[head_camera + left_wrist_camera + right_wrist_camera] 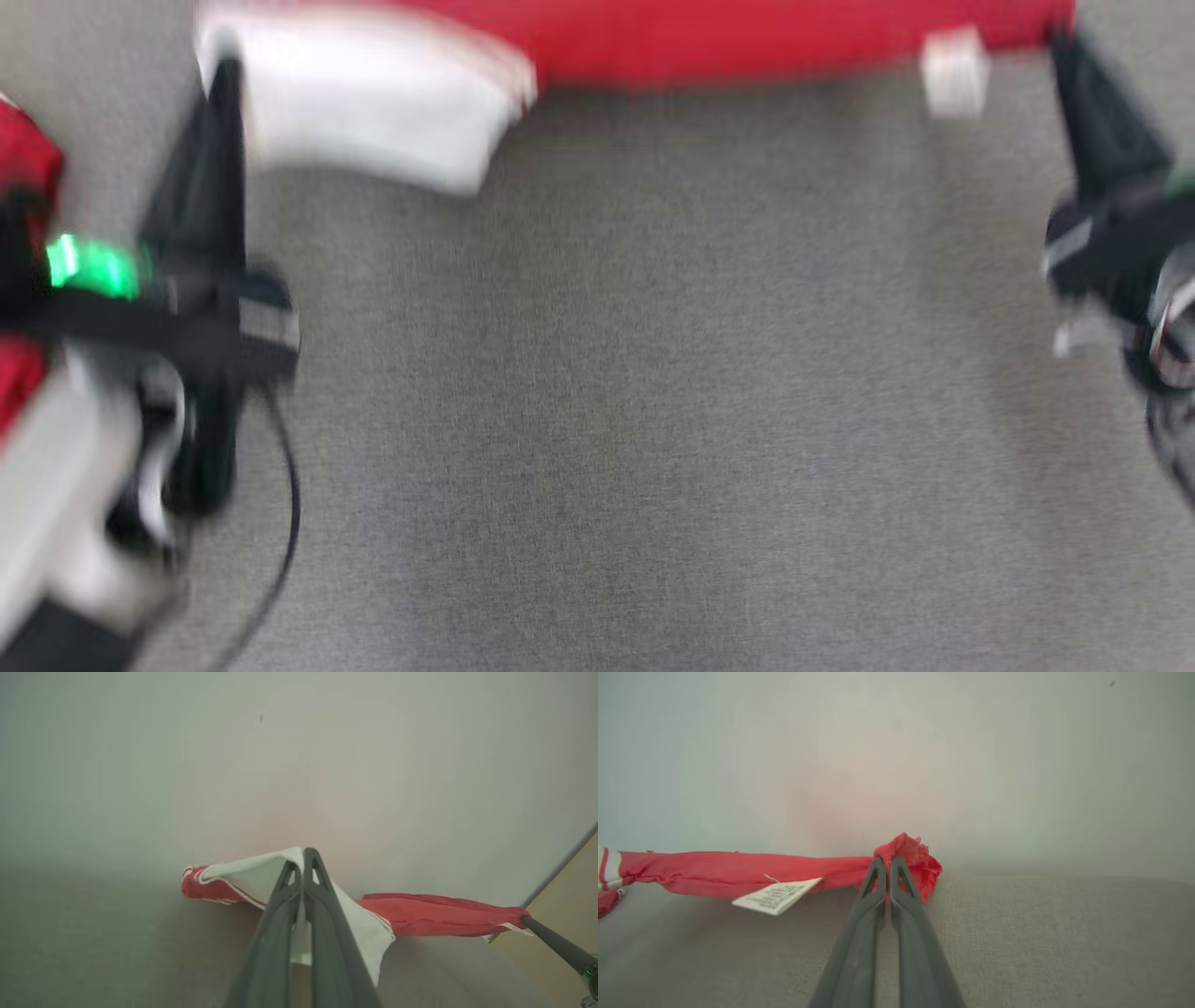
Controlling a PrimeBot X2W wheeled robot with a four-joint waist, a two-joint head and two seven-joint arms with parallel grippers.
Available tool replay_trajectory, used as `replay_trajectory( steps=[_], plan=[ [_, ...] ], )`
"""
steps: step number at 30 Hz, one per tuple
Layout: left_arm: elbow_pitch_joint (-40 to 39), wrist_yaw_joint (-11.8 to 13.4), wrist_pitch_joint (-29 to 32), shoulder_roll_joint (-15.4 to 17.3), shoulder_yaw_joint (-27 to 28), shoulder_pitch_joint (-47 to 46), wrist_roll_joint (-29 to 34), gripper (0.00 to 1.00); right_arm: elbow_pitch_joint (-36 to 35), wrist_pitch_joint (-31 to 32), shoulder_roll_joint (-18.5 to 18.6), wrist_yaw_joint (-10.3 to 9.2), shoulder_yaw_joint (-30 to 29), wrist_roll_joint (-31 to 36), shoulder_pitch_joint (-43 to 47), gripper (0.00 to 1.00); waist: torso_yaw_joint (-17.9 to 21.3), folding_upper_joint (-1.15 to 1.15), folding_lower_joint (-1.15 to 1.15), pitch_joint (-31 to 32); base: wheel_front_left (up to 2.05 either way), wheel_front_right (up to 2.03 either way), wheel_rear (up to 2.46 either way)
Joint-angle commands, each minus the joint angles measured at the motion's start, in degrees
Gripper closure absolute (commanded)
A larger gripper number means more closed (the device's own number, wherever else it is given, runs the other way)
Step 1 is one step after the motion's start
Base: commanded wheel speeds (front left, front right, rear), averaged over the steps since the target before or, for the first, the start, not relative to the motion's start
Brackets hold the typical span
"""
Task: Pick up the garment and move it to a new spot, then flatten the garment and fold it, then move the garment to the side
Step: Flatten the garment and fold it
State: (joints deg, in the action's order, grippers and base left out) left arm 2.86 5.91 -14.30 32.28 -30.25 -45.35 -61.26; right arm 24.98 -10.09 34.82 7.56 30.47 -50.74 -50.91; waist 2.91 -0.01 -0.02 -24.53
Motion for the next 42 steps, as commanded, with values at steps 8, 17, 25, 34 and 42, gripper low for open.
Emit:
replay_trajectory(
  steps=[8, 17, 25, 34, 42],
  plan=[
    [-15.61, 6.96, -0.96, 0.16, 5.38, 28.35, -2.45, 1.00, -6.87, 0.97, -0.47, -0.15, -8.29, -2.09, 23.00, 1.00, -0.42, 0.01, 0.02, 9.44, 0.00, 0.00, 0.00],
    [-16.21, 5.53, -0.91, -8.22, 9.84, 46.83, -0.80, 1.00, -11.08, 3.83, -5.50, -0.16, -16.41, 1.40, 43.84, 1.00, -1.96, 0.01, 0.02, 14.70, 0.00, 0.00, 0.00],
    [-14.96, 5.13, -0.91, -9.79, 8.71, 56.32, -0.50, 1.00, -15.77, 8.26, -9.56, -0.16, -22.77, 5.72, 56.20, 1.00, -2.31, 0.01, 0.02, 19.03, 0.00, 0.00, 0.00],
    [-14.03, 4.52, 0.89, -9.31, 6.51, 59.31, -0.97, 1.00, -21.75, 14.31, -15.65, -0.15, -31.58, 10.51, 66.20, 1.00, -2.81, 0.01, 0.02, 19.50, 0.00, 0.00, 0.00],
    [-12.31, 3.11, 3.01, -9.25, 5.75, 53.69, -0.52, 1.00, -23.85, 18.76, -18.85, -0.16, -32.03, 13.29, 62.95, 1.00, -2.26, 0.01, 0.02, 19.64, 0.00, 0.00, 0.00]
  ],
)
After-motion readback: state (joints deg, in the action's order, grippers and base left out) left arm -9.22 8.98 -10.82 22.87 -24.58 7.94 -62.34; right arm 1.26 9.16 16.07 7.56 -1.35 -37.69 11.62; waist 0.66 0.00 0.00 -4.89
